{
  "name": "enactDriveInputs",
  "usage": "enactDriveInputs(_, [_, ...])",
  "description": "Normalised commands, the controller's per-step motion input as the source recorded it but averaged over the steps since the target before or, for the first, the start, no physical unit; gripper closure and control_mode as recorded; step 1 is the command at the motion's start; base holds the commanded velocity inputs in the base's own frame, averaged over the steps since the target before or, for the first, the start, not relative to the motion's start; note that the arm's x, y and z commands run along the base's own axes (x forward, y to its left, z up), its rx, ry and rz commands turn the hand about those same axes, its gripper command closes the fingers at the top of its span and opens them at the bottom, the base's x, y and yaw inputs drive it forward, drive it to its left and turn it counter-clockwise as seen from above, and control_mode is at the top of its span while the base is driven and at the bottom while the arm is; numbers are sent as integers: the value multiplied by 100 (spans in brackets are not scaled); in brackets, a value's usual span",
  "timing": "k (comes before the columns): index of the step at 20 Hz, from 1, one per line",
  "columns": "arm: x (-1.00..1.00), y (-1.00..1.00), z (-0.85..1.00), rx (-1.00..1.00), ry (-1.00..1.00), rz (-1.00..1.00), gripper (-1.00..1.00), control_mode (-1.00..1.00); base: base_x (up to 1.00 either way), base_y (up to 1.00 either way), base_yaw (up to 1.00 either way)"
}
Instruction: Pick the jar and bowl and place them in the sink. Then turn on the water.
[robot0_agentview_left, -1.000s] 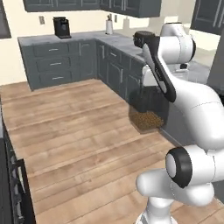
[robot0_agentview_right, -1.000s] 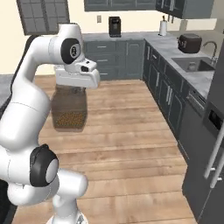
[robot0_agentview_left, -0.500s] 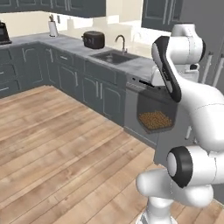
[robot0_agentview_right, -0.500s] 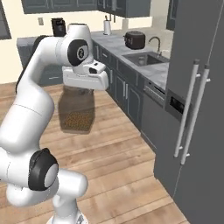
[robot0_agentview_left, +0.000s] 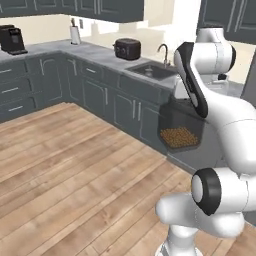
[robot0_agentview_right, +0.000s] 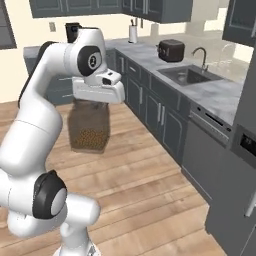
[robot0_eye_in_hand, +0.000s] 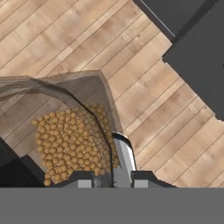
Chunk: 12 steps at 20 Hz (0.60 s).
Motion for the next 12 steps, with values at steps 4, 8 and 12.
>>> enactDriveInputs(4, [0,0,0,0,0,0,100,100,92,58,0])
enactDriveInputs(8, [0,0,0,0,0,0,100,100,99,48,0])
enactDriveInputs(12, [0,0,0,0,0,0,100,100,95,66,0])
